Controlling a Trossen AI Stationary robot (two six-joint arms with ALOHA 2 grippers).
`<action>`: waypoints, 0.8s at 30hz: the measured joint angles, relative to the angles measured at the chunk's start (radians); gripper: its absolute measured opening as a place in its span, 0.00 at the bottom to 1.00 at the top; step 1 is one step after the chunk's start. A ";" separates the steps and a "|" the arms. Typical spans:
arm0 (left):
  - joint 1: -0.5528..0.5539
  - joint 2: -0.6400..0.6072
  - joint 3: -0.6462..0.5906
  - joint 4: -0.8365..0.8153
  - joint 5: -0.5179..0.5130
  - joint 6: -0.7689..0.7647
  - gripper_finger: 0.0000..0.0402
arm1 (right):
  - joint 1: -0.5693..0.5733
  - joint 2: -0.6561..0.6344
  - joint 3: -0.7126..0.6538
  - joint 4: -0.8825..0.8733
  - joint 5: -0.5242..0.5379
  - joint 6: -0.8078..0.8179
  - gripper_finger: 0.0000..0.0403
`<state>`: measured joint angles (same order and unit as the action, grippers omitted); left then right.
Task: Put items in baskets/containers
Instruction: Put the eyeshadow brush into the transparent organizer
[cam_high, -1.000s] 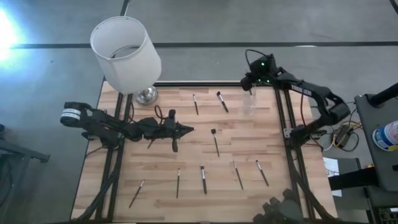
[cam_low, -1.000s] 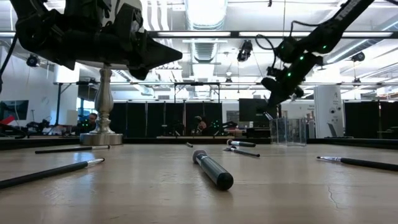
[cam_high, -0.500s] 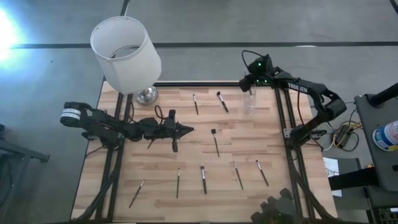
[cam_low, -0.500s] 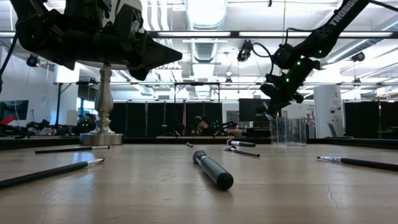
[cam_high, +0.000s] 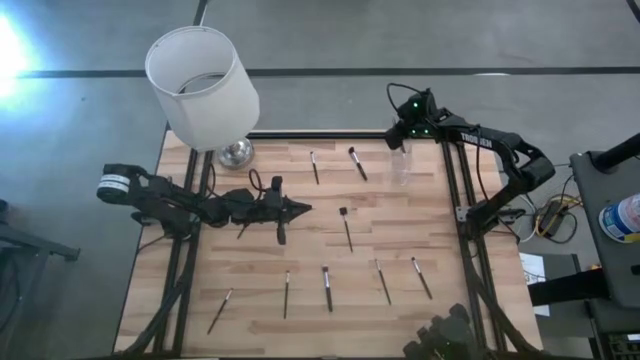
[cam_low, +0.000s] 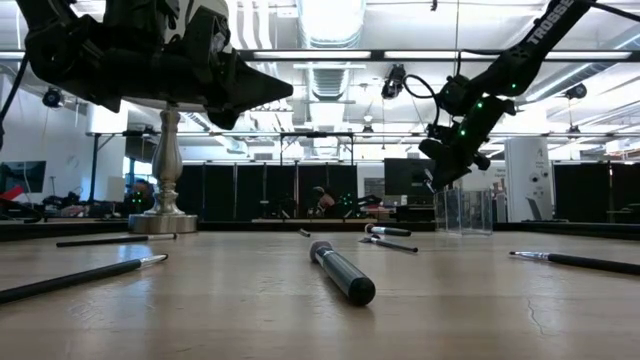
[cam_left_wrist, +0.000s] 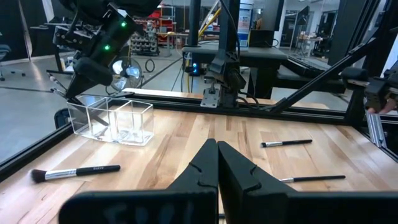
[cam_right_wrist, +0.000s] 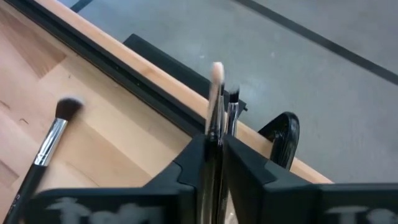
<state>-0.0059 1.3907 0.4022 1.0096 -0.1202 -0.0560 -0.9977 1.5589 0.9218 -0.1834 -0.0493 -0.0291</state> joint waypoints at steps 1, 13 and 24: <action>0.000 0.000 0.000 0.000 0.000 0.000 0.00 | 0.000 0.000 0.000 0.000 0.000 0.001 0.18; 0.000 0.000 0.000 0.000 0.000 0.000 0.00 | 0.000 -0.062 0.014 -0.069 0.007 0.026 0.28; 0.000 0.002 0.000 0.000 0.000 -0.002 0.00 | 0.141 -0.370 -0.094 -0.194 0.013 0.031 0.03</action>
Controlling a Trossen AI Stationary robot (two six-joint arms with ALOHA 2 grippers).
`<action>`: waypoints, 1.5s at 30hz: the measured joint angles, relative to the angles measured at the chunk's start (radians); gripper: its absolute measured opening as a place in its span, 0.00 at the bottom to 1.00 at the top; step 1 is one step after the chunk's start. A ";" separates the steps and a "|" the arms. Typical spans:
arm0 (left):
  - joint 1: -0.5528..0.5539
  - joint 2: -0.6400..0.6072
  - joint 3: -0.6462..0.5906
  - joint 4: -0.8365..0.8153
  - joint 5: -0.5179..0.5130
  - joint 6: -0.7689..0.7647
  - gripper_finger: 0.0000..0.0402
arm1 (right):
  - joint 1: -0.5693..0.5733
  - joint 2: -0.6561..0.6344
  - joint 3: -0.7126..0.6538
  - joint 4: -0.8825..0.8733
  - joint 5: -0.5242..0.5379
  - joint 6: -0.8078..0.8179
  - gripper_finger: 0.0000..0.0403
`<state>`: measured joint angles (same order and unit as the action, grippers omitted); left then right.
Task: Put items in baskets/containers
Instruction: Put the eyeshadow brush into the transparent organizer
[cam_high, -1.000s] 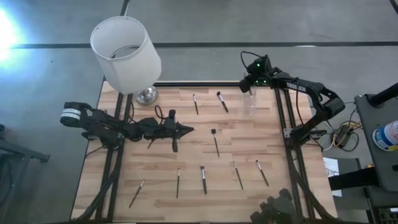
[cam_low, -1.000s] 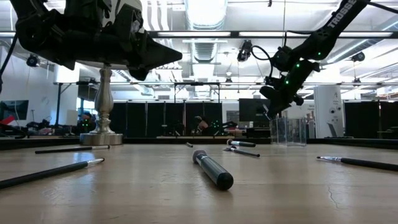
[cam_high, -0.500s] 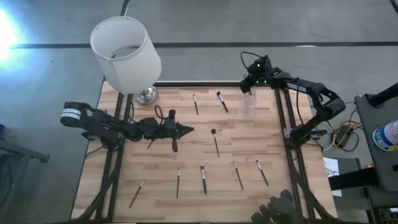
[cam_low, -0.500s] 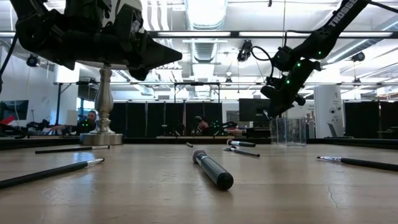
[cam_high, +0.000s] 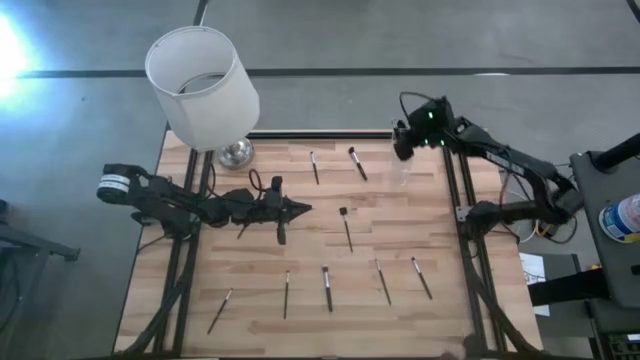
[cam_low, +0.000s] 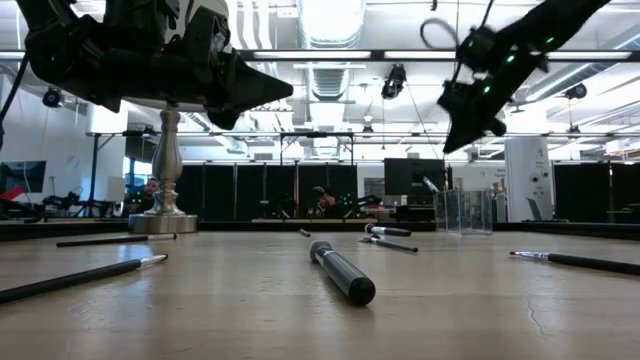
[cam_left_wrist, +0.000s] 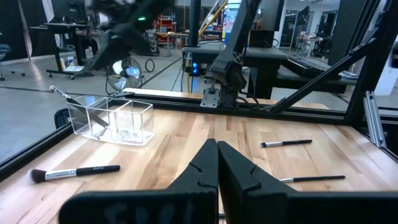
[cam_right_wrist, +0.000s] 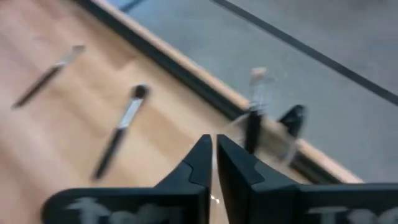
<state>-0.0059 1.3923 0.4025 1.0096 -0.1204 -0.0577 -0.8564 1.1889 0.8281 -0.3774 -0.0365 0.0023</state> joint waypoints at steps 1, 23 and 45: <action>0.000 0.003 0.000 0.000 0.000 -0.001 0.00 | 0.038 -0.038 -0.027 0.001 0.013 0.011 0.03; -0.108 0.225 0.063 0.010 0.035 -0.065 0.00 | 1.150 -0.267 -0.285 -0.194 0.511 0.804 0.02; -0.214 0.262 0.068 -0.046 -0.066 -0.100 0.00 | 1.296 0.424 0.082 -0.220 0.334 1.056 0.33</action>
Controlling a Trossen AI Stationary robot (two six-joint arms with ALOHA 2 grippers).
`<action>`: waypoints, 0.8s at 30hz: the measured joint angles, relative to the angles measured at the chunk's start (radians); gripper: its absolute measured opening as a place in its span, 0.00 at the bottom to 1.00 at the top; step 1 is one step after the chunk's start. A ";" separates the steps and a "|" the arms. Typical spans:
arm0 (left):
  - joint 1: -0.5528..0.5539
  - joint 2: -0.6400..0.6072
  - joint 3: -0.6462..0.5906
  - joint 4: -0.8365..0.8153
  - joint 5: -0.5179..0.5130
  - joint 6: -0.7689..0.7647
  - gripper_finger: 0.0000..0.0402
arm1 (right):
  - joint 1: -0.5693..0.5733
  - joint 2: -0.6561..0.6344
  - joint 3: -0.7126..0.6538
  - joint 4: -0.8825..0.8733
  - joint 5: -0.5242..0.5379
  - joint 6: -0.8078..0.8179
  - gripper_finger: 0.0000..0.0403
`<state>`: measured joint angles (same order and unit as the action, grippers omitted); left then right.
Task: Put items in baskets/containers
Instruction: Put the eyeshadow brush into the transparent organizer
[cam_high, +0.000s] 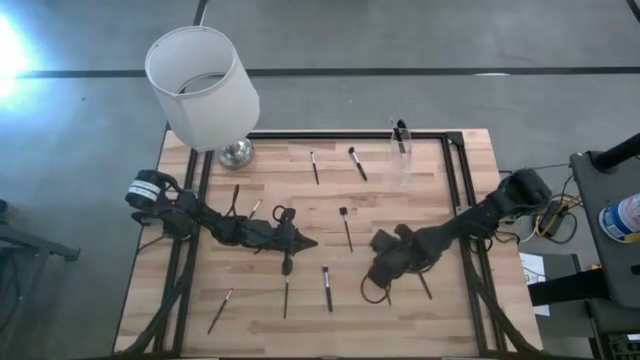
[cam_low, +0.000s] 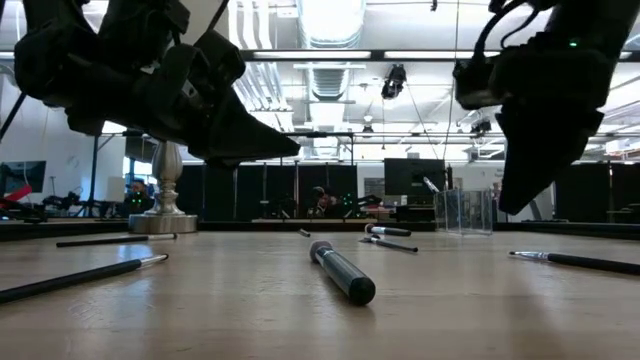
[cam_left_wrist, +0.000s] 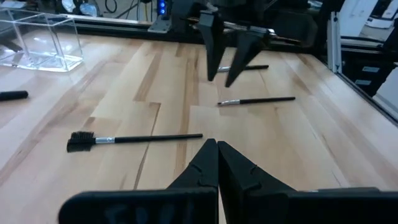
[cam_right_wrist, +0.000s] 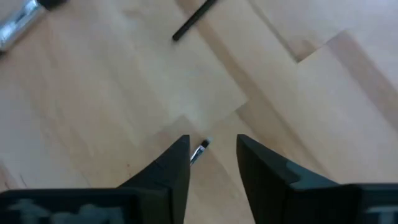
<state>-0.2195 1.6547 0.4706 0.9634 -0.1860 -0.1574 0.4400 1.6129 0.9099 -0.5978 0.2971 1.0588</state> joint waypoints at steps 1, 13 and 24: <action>0.000 0.000 0.000 -0.004 0.000 0.000 0.00 | -0.001 0.017 0.017 -0.012 -0.008 0.001 0.34; 0.000 0.000 0.000 -0.007 0.001 0.000 0.00 | -0.002 0.155 0.085 -0.073 -0.100 0.019 0.35; 0.000 0.000 0.000 -0.007 0.000 -0.020 0.00 | -0.006 0.174 0.086 -0.060 -0.100 -0.044 0.17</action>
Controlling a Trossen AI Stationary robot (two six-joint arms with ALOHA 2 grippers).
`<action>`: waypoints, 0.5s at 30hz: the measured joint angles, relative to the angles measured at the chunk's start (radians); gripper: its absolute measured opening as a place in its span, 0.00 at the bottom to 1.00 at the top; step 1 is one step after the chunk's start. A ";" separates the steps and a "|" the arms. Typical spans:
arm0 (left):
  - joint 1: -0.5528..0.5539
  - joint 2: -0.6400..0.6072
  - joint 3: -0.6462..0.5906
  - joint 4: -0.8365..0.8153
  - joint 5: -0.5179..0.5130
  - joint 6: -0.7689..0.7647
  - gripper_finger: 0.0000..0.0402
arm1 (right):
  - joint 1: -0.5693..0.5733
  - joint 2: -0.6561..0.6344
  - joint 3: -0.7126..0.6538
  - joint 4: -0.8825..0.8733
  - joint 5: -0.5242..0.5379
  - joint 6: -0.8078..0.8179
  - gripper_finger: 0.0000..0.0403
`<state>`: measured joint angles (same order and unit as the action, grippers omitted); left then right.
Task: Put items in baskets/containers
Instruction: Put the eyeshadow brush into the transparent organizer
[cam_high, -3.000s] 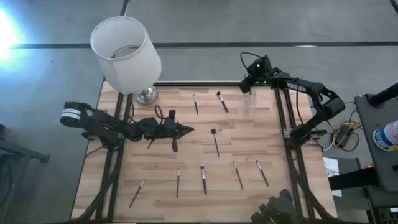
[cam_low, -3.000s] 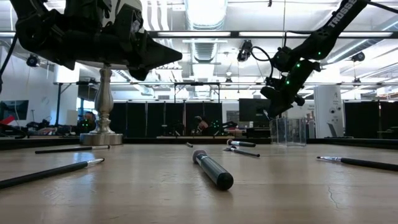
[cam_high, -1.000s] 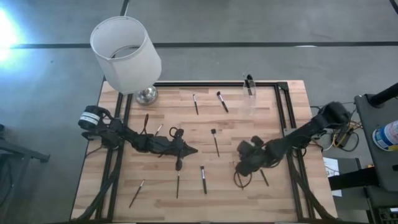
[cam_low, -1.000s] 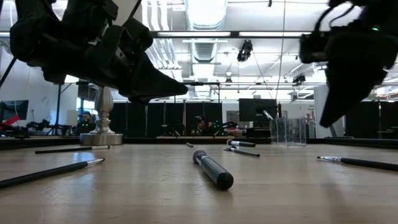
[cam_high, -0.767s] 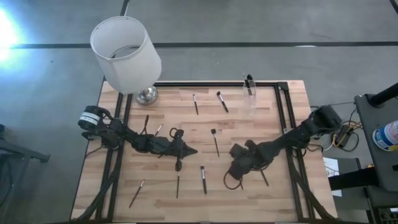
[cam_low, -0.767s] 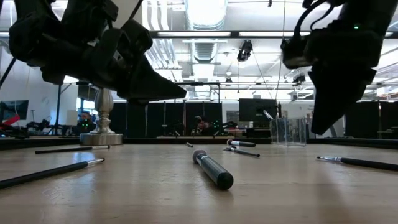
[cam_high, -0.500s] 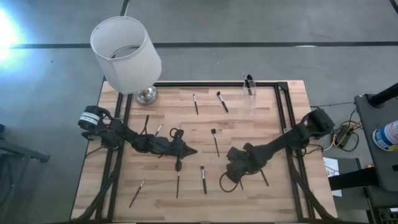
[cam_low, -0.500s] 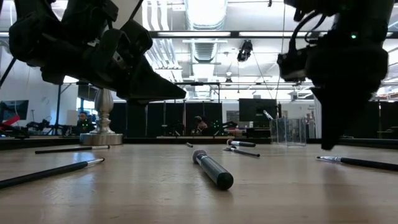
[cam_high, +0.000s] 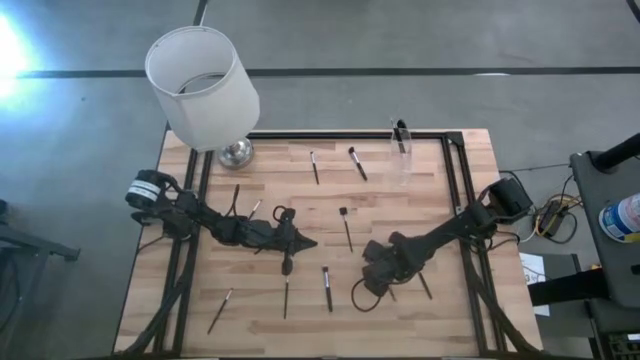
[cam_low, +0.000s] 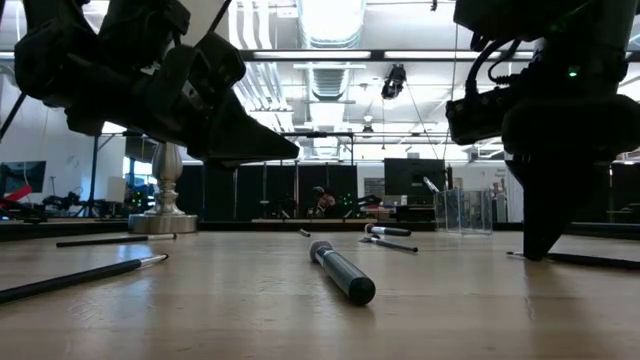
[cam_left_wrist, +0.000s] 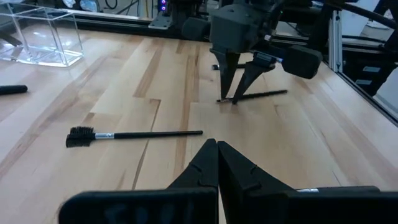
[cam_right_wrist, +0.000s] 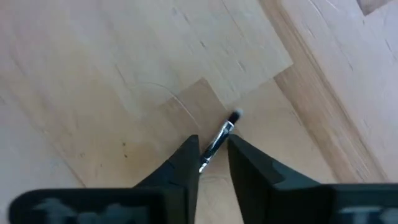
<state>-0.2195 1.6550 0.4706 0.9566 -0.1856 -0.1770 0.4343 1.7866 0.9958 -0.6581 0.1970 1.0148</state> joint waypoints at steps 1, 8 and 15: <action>0.000 0.000 0.000 0.000 0.000 -0.003 0.00 | 0.000 0.000 -0.001 0.001 0.000 -0.013 0.14; 0.000 0.000 0.000 0.000 0.000 -0.022 0.00 | -0.004 -0.002 -0.019 0.034 -0.032 -0.103 0.04; 0.002 0.000 0.000 0.011 0.000 -0.042 0.00 | -0.013 -0.029 -0.026 0.050 -0.027 -0.194 0.03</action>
<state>-0.2180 1.6550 0.4706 0.9676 -0.1856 -0.2193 0.4217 1.7575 0.9702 -0.6079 0.1698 0.8205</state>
